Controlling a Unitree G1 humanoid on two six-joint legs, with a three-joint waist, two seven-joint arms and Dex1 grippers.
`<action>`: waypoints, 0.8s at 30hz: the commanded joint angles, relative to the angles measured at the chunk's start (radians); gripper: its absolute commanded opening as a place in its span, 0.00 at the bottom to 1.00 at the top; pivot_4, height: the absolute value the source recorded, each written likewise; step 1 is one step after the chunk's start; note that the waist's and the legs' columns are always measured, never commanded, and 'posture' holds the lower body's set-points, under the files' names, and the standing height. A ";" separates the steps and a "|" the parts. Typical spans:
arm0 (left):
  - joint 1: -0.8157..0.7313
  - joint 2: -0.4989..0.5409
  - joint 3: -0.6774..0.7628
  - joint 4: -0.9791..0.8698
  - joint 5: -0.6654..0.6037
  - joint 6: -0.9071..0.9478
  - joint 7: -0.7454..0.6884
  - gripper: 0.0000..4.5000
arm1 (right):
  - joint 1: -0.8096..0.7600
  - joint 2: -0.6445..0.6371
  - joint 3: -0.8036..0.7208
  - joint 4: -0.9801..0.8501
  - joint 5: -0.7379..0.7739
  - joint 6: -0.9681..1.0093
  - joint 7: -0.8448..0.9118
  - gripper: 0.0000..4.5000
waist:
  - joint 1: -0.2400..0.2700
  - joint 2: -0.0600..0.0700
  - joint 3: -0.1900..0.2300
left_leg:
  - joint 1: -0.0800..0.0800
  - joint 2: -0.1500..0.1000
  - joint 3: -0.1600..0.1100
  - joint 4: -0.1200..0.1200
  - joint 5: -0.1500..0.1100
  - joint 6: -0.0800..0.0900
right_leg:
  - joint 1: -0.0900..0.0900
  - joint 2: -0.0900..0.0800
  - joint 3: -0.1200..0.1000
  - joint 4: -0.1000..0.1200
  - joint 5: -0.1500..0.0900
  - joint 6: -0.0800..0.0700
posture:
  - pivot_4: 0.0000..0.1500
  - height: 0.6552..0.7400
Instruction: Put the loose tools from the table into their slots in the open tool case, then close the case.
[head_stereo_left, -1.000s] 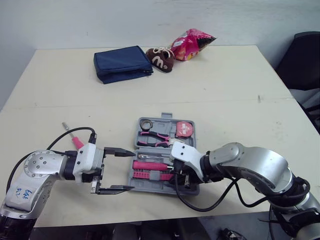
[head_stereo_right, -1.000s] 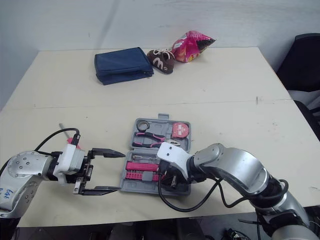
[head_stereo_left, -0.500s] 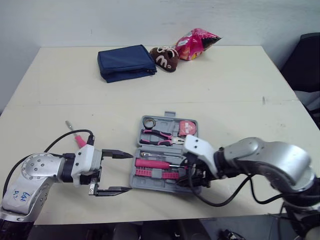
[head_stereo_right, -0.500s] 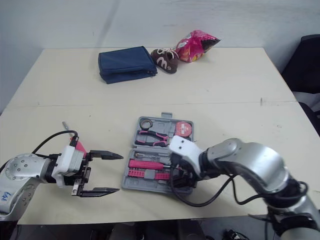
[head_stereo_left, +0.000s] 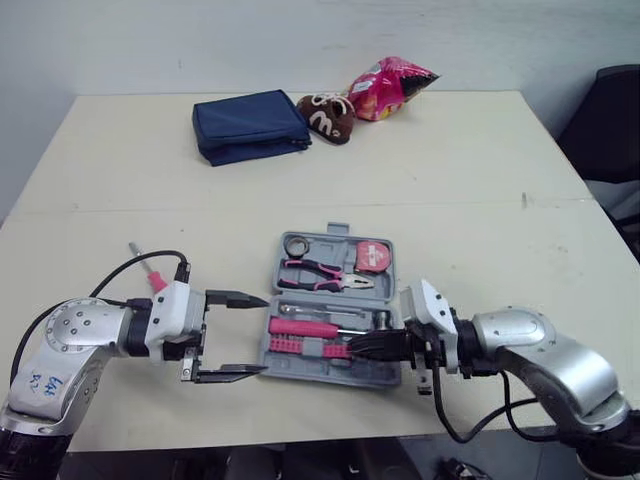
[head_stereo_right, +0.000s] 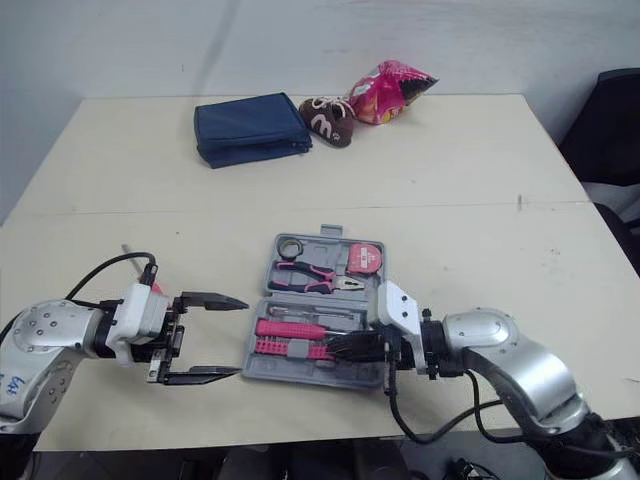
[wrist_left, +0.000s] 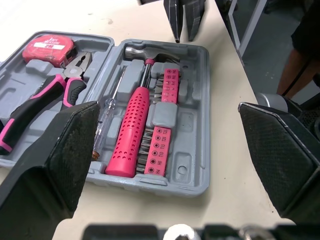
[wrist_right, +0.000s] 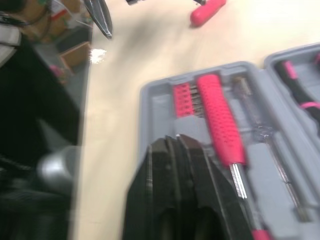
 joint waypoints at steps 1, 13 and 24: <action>-0.017 0.000 -0.001 -0.007 -0.002 -0.011 -0.004 1.00 | 0.018 0.039 0.026 0.048 -0.076 -0.155 0.006 0.01 | 0.000 0.000 0.000 | 0.000 0.000 0.000 0.000 0.000 0.000 | 0.000 0.000 0.000 0.001 0.000 0.000 | 1.00 1.00; -0.034 -0.006 -0.014 0.010 0.011 -0.016 -0.007 1.00 | 0.027 0.006 0.121 0.180 -0.241 -0.200 0.018 0.01 | 0.003 0.000 0.000 | 0.001 0.000 0.000 0.001 0.000 0.000 | 0.001 0.000 0.000 0.002 0.000 0.000 | 1.00 1.00; -0.009 -0.003 0.022 0.039 0.029 -0.034 0.021 1.00 | 0.026 0.005 0.067 0.133 -0.194 -0.290 0.034 0.01 | 0.007 -0.004 -0.002 | 0.018 0.000 0.000 -0.003 -0.001 0.000 | 0.018 -0.001 0.000 -0.002 0.000 -0.001 | 1.00 1.00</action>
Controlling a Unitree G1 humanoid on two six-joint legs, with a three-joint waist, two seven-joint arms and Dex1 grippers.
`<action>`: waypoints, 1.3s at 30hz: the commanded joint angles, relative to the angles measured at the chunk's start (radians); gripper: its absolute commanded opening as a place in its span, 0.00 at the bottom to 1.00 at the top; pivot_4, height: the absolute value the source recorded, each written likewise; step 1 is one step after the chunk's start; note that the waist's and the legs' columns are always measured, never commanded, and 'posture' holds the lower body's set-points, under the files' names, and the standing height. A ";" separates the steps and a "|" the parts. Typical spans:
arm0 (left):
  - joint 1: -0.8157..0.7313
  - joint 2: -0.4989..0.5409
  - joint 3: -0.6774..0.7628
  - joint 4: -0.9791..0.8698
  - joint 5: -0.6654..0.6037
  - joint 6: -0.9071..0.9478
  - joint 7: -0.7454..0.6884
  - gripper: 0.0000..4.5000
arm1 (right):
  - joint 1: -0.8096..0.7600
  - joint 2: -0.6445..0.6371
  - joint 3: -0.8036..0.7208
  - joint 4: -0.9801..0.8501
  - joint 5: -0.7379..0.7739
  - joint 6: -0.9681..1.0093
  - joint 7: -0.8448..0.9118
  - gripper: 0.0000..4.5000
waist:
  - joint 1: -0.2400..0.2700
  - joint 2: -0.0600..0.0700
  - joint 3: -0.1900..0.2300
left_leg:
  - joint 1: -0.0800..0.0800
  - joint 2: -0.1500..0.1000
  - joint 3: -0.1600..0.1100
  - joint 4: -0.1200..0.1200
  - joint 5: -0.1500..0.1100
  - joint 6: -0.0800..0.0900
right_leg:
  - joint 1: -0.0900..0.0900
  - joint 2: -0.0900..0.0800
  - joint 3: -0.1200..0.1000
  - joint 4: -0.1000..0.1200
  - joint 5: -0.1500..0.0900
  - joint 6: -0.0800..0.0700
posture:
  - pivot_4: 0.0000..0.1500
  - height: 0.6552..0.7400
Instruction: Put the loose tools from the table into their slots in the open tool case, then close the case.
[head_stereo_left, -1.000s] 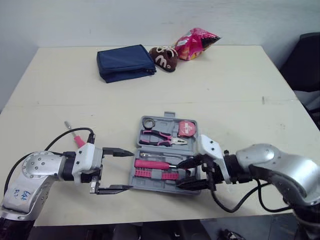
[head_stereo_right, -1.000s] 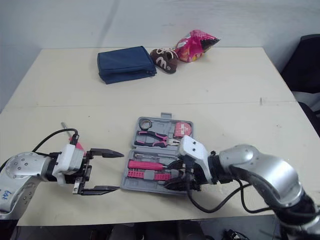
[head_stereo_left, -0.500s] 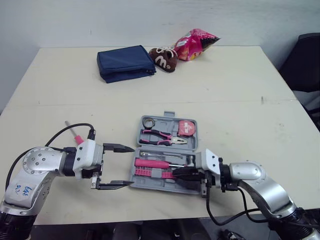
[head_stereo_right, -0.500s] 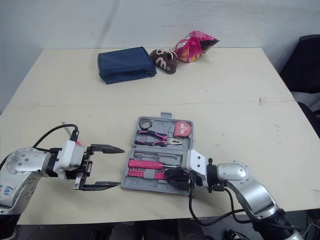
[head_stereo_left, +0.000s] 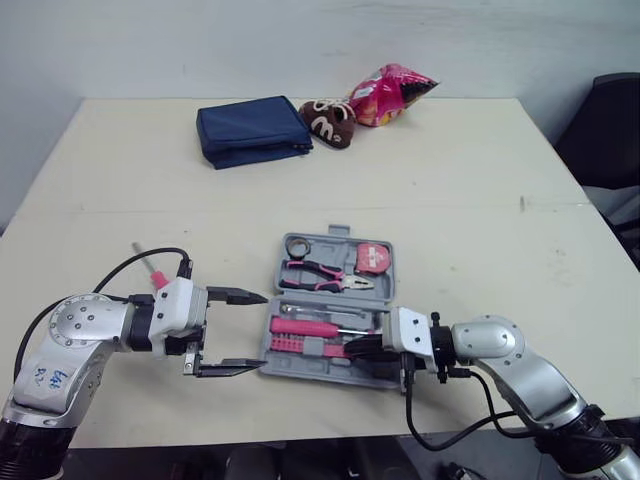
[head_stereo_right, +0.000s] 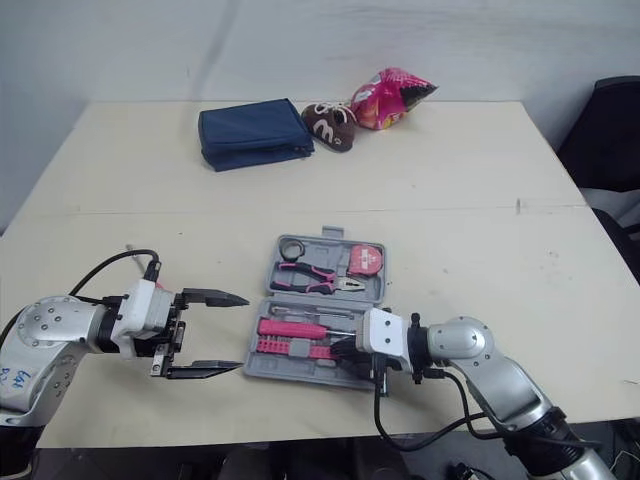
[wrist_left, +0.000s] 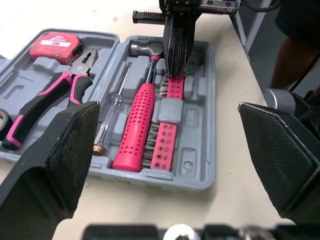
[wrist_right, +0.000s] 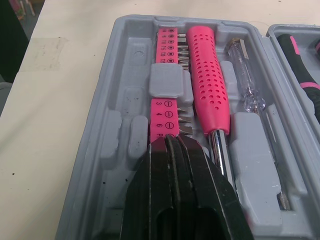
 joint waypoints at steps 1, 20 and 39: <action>0.017 -0.003 0.050 0.005 0.000 -0.019 0.024 1.00 | 0.050 0.006 -0.081 -0.030 0.112 -0.036 0.044 0.01 | 0.008 0.000 0.000 | -0.001 0.000 0.000 0.000 0.000 0.000 | 0.000 0.000 0.000 0.000 0.000 0.000 | 1.00 1.00; 0.371 -0.066 0.710 0.594 0.114 -0.321 0.314 1.00 | 0.341 -0.250 -1.007 0.808 0.253 -0.687 0.367 0.97 | 0.021 -0.001 0.004 | 0.000 -0.002 0.004 -0.001 -0.004 0.007 | 0.001 -0.002 0.001 -0.005 0.000 0.000 | 1.00 1.00; 0.408 -0.114 0.653 0.164 -0.007 0.155 0.611 1.00 | 0.189 -0.111 -0.833 0.579 0.420 -0.586 0.371 0.97 | -0.004 -0.001 0.006 | 0.016 0.001 0.002 -0.014 -0.005 0.003 | 0.014 -0.002 -0.001 -0.007 0.000 -0.006 | 1.00 1.00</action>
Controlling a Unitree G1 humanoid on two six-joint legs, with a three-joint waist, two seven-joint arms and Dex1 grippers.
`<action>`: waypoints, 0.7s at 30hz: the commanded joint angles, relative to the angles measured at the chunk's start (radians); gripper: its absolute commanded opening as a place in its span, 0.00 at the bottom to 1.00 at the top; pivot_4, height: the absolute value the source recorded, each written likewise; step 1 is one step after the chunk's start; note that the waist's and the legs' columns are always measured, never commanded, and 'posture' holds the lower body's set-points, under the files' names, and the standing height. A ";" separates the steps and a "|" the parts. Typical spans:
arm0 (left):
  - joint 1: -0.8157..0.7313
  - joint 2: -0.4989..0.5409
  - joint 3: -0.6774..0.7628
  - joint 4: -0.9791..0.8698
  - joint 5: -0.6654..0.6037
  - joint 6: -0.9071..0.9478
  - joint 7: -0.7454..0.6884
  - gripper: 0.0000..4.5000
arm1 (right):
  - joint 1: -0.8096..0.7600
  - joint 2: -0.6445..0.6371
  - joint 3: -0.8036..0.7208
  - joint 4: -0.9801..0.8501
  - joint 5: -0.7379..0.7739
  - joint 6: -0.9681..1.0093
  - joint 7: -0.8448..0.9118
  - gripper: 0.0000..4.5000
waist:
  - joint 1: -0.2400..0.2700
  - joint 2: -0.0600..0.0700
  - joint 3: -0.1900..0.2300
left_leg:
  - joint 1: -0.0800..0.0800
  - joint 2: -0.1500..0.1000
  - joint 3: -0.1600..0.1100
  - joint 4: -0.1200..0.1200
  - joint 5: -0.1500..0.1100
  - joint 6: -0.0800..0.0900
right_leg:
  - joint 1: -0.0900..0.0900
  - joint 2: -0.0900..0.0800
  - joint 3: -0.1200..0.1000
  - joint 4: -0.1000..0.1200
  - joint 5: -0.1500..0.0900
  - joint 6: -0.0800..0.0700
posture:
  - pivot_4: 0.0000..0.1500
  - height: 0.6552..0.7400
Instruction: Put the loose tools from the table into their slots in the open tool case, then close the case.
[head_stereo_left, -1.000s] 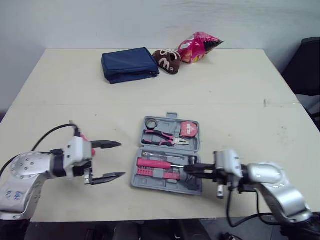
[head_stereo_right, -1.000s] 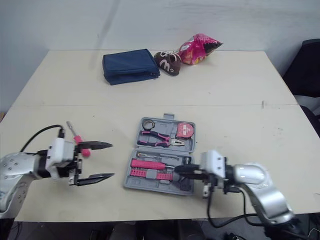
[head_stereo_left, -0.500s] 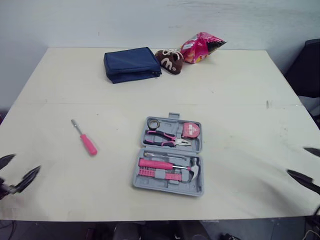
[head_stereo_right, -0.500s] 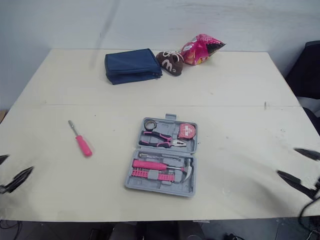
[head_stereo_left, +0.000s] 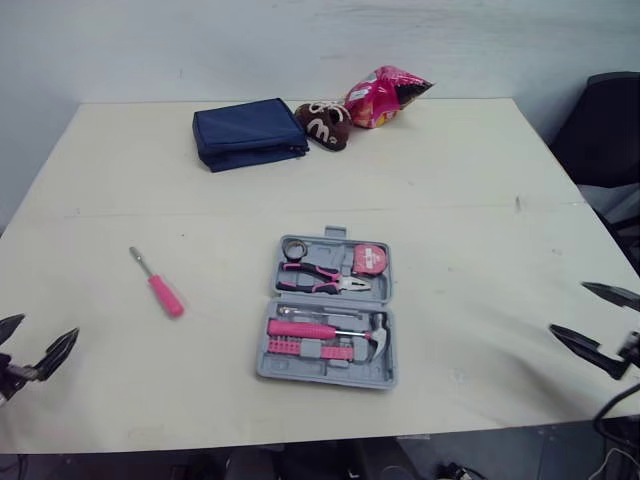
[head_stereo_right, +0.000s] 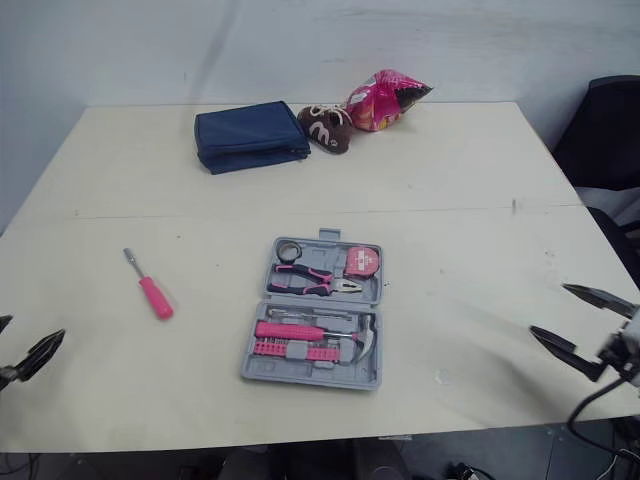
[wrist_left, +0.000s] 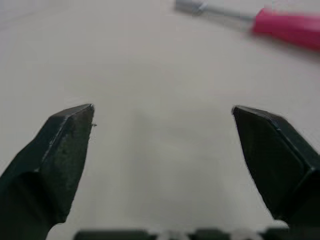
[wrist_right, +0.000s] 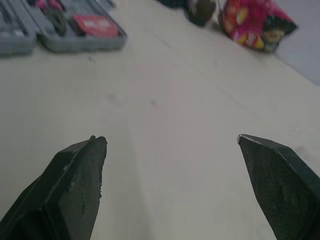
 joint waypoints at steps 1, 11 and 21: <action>-0.015 0.006 -0.020 -0.223 -0.064 0.208 0.116 1.00 | -0.001 0.044 0.053 -0.229 0.096 0.096 -0.014 0.97 | 0.002 0.000 0.000 | 0.000 0.000 -0.001 0.000 0.000 0.000 | 0.000 0.000 0.000 0.000 0.000 0.000 | 1.00 1.00; -0.347 -0.178 -0.217 -0.693 -0.135 1.086 0.736 1.00 | -0.069 0.110 0.182 -0.457 0.121 0.233 -0.062 0.97 | 0.028 0.001 0.001 | -0.001 -0.002 -0.004 0.004 0.003 -0.003 | 0.002 0.000 -0.001 0.000 0.002 0.004 | 1.00 1.00; -0.521 -0.385 -0.348 -0.725 0.050 1.283 0.917 1.00 | -0.054 0.123 0.198 -0.494 0.129 0.269 -0.030 0.97 | 0.030 0.001 0.001 | -0.001 -0.002 -0.004 0.005 0.007 -0.006 | 0.002 0.002 0.000 0.000 0.002 0.004 | 1.00 1.00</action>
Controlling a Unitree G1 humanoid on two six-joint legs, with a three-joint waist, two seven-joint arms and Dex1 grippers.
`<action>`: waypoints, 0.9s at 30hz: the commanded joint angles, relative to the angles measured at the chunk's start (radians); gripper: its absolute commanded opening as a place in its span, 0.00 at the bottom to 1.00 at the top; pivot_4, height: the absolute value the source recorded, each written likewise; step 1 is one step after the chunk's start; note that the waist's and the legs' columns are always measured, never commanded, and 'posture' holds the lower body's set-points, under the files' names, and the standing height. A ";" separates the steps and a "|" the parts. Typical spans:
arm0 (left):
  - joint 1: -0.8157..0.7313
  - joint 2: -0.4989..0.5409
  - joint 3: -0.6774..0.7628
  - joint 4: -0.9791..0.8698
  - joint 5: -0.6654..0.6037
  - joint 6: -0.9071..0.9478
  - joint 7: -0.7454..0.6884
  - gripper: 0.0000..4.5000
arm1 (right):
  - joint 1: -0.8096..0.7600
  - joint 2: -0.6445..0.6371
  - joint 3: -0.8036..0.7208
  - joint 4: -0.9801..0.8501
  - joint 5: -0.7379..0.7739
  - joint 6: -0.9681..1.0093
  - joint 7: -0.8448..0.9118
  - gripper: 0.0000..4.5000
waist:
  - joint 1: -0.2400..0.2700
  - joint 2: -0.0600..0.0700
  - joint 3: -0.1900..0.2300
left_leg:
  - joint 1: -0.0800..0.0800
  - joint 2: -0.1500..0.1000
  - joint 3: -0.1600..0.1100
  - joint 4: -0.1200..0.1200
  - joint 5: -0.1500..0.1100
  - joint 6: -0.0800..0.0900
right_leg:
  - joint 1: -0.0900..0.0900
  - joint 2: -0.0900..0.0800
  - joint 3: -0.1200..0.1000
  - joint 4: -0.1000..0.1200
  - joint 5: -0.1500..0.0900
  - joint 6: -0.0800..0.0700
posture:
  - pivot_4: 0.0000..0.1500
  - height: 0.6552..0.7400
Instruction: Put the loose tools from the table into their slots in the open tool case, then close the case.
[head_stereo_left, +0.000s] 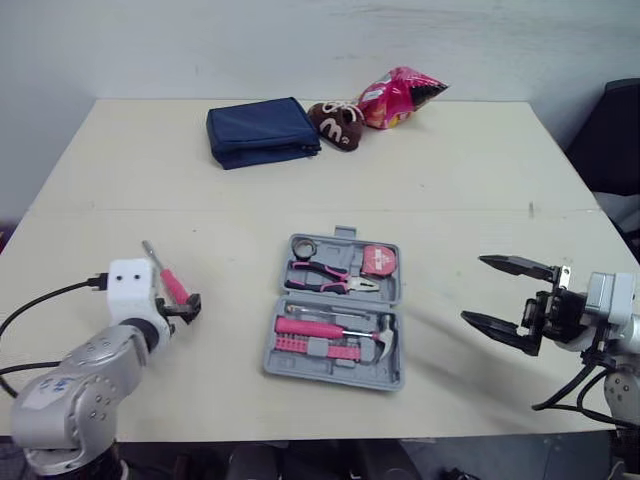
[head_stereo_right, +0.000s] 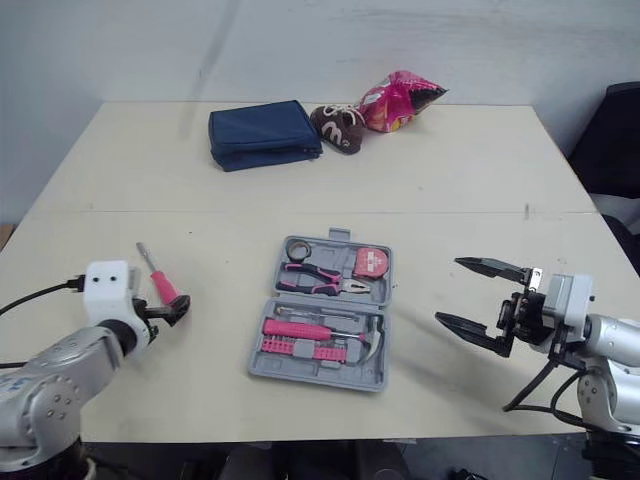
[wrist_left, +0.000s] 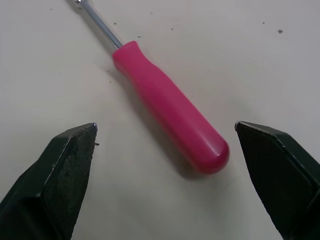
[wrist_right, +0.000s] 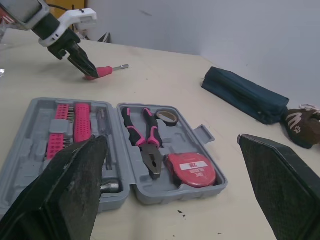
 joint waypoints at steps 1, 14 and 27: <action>-0.035 -0.028 -0.020 0.011 0.071 0.009 0.028 1.00 | 0.009 0.005 -0.012 -0.046 0.030 0.004 0.008 0.97 | 0.001 0.000 0.000 | 0.000 0.000 0.000 0.000 0.000 0.000 | 0.000 0.000 0.000 0.000 0.000 0.000 | 1.00 1.00; -0.182 -0.143 -0.070 0.216 0.285 -0.014 0.094 1.00 | 0.007 0.051 0.045 -0.180 0.046 0.022 -0.014 0.97 | 0.012 0.001 -0.001 | 0.001 -0.001 -0.001 0.000 0.002 -0.001 | 0.001 0.000 0.000 0.002 0.000 0.000 | 1.00 1.00; -0.146 -0.158 -0.005 0.174 0.366 0.047 0.052 0.12 | 0.025 0.042 0.026 -0.162 0.033 0.009 -0.019 1.00 | -0.004 0.003 -0.002 | 0.002 0.001 0.000 -0.003 0.003 -0.002 | 0.000 0.002 0.000 0.002 0.000 0.000 | 1.00 1.00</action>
